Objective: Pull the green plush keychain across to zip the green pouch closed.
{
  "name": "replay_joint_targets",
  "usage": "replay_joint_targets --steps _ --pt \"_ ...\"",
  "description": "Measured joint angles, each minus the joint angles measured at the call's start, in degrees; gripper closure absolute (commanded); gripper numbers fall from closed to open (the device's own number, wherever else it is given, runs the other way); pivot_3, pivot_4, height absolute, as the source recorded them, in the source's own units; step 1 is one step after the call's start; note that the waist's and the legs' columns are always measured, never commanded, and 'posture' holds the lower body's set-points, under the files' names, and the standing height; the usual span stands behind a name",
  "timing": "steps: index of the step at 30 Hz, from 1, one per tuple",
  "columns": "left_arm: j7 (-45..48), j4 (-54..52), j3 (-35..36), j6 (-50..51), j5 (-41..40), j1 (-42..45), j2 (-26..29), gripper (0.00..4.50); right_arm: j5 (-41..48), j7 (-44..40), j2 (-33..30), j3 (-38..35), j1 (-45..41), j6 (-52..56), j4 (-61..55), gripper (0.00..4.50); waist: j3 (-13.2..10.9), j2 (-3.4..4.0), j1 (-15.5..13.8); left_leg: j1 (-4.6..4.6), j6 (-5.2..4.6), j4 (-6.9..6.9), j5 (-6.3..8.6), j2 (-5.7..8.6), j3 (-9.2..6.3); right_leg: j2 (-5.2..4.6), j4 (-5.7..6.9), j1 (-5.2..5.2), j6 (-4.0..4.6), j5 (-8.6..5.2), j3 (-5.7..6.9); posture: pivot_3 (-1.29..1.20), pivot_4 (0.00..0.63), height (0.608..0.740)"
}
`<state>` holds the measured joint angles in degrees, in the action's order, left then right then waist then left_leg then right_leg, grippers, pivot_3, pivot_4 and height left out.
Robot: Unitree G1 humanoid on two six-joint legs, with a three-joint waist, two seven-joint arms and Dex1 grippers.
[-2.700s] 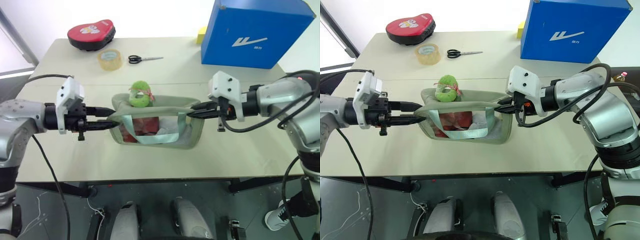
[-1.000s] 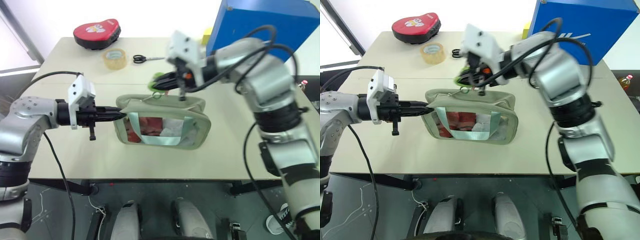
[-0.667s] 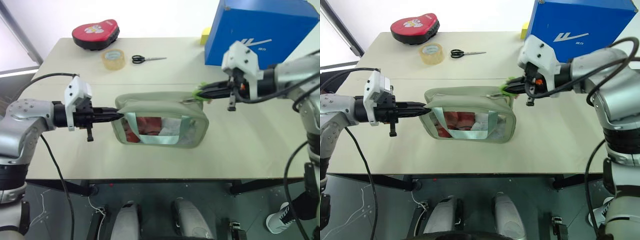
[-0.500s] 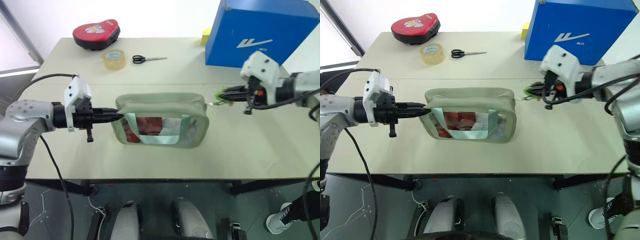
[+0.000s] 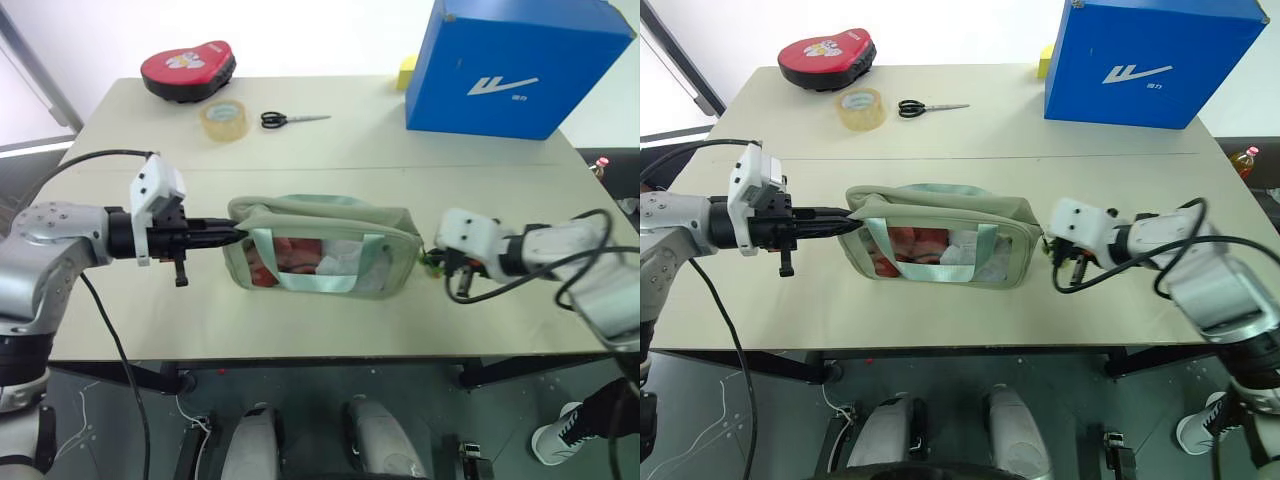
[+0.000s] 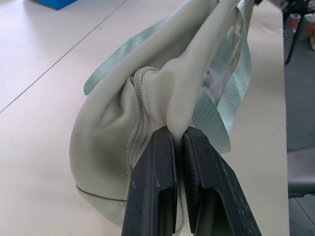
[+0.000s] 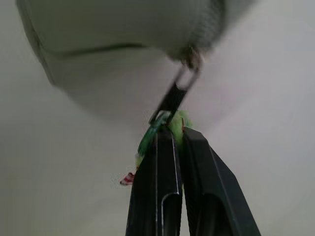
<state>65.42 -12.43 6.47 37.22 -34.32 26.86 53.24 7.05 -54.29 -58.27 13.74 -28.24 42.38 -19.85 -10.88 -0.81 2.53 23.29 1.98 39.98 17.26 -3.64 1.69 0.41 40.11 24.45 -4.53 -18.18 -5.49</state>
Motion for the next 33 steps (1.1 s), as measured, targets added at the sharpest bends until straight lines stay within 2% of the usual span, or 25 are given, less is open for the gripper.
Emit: replay_joint_targets --steps 8,11,13,15,16,22,23,25,28,33 --pt "-1.4 -0.7 1.1 0.1 -0.2 -1.2 0.1 4.5 -0.7 1.1 4.6 1.1 -4.2 3.5 2.4 4.48 0.0 0.0 0.0 0.01 0.0 -0.02 0.0 -0.01 -0.03 0.02 0.0 0.02 0.0 0.0 0.0 0.0 0.15 0.737" --pt "-1.4 -1.0 1.2 0.1 -0.2 -1.3 0.1 4.5 2.1 -0.6 4.5 -1.7 -4.7 5.7 2.5 3.4 0.0 0.0 -0.1 0.01 0.0 -0.02 0.0 -0.01 -0.03 0.01 0.0 0.02 0.0 0.0 0.0 0.0 0.15 0.737" --pt "-1.3 -1.0 1.2 0.1 -0.2 -1.3 0.3 4.5 5.5 -3.0 3.4 -5.2 -4.8 7.4 2.4 2.44 0.0 0.0 -0.1 0.02 0.0 -0.02 0.0 -0.01 -0.02 0.0 0.0 0.01 0.0 0.0 0.01 0.0 0.15 0.737" --pt "-1.0 -0.7 1.2 0.4 -0.4 -0.9 0.4 3.67 7.9 -4.4 2.6 -8.7 -5.6 7.9 2.5 1.39 0.0 0.0 -0.1 0.02 0.0 -0.02 0.0 -0.01 -0.01 0.0 0.0 0.02 0.0 0.0 0.01 0.0 0.15 0.737" --pt "-0.8 -0.5 1.1 1.2 -0.8 -0.1 0.4 3.32 9.1 -5.3 1.7 -10.5 -5.7 7.6 2.8 1.37 0.0 0.0 -0.1 0.03 0.0 -0.01 0.0 0.0 0.0 0.01 0.0 0.01 0.0 0.0 0.03 0.0 0.15 0.737" --pt "1.2 0.9 0.9 2.3 -1.4 2.3 0.5 0.19 15.3 -10.2 0.5 -18.6 -5.4 4.6 7.9 1.37 0.0 -0.02 0.0 0.04 0.0 -0.02 0.0 0.0 0.03 0.03 -0.02 0.02 0.0 0.0 0.03 0.0 0.15 0.737" --pt "1.8 0.9 1.0 2.4 -1.5 2.5 1.0 0.03 16.0 -10.9 0.5 -19.3 -4.9 3.9 8.2 1.37 0.0 -0.02 0.0 0.04 0.0 -0.02 0.0 -0.01 0.03 0.03 -0.02 0.03 0.0 0.0 0.03 0.0 0.15 0.737" --pt "2.7 0.9 1.5 2.4 -2.5 2.7 1.9 0.03 17.0 -12.0 0.5 -20.1 -3.8 2.6 8.9 1.37 0.0 -0.02 0.0 0.04 0.0 -0.03 0.0 -0.01 0.03 0.03 -0.02 0.03 0.0 0.0 0.03 0.0 0.15 0.737" --pt "3.8 0.7 5.9 1.7 -3.7 0.5 3.9 0.03 19.1 -13.2 0.5 -22.4 -2.5 0.7 9.0 1.37 0.0 0.0 0.1 0.05 0.0 -0.05 0.0 -0.03 0.03 0.03 -0.01 0.07 0.0 0.0 0.0 0.0 0.15 0.737" --pt "5.8 0.2 15.9 -1.2 -4.1 -10.7 5.2 0.03 23.4 -14.0 1.3 -28.7 1.2 -2.7 7.3 1.37 0.0 0.01 0.0 0.04 0.0 -0.08 0.0 -0.05 0.02 -0.01 -0.02 0.07 0.0 -0.01 0.02 0.0 0.15 0.737"
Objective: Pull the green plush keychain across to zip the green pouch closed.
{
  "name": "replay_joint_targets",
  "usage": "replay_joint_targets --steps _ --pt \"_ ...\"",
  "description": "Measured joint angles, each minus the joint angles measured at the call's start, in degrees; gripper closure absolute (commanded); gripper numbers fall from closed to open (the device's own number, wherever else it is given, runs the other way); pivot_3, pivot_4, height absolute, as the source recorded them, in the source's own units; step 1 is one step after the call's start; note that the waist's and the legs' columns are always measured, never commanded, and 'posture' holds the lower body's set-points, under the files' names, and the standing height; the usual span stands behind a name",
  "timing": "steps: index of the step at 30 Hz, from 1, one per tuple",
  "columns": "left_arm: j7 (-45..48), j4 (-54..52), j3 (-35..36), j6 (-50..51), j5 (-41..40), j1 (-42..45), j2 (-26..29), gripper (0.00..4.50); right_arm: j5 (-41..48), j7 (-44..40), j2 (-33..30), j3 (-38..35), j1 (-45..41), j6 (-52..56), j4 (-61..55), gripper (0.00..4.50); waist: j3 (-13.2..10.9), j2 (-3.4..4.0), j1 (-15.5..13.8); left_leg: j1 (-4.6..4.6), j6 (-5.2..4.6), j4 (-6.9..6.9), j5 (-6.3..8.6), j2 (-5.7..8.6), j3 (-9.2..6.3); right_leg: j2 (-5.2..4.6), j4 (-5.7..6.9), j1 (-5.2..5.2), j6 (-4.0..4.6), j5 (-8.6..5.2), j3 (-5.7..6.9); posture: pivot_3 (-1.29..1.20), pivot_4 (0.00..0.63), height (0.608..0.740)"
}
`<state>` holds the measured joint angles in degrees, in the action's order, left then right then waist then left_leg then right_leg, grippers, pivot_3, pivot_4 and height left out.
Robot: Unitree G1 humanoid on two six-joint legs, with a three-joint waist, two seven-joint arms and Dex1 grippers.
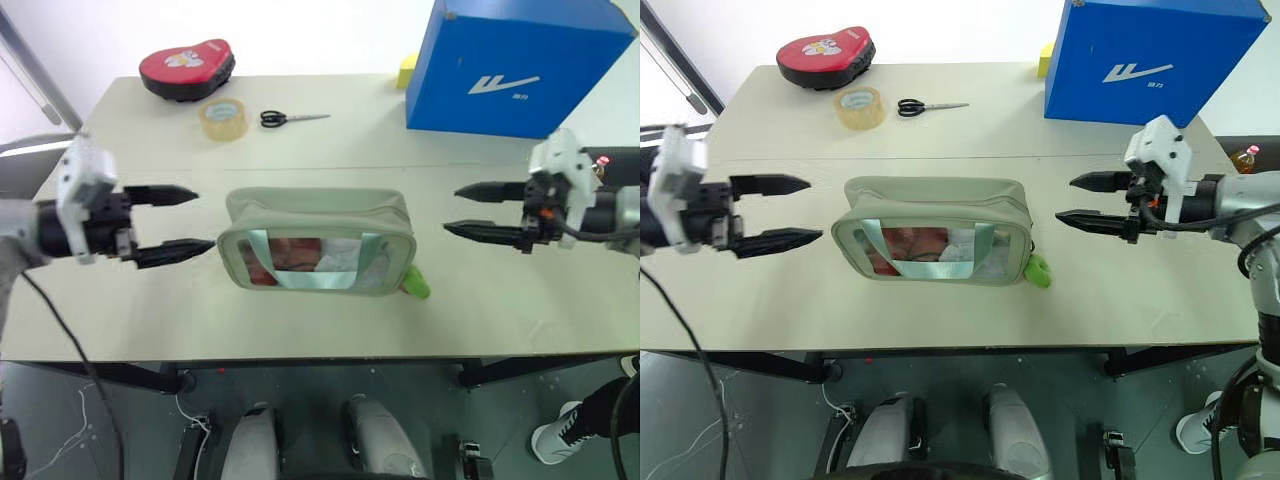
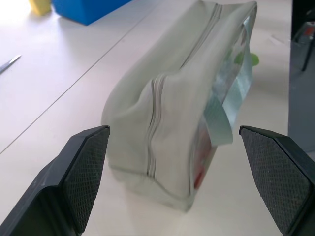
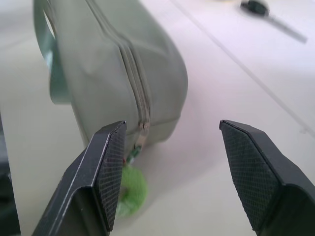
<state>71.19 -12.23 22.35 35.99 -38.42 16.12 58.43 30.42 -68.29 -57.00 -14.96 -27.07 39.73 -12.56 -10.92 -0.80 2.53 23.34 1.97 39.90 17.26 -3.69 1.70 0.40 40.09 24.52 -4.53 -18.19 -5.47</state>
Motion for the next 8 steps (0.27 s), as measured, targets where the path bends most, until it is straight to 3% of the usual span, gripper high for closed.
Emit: replay_joint_targets --steps 8 --pt "-3.5 -4.6 4.4 1.1 -2.2 -12.6 -4.0 0.03 1.0 1.4 2.0 -3.7 15.6 -5.3 -7.0 1.37 0.0 -0.05 -0.5 0.0 0.0 0.09 0.0 0.04 0.01 -0.05 0.0 -0.11 0.0 0.0 0.02 0.0 0.15 0.737"
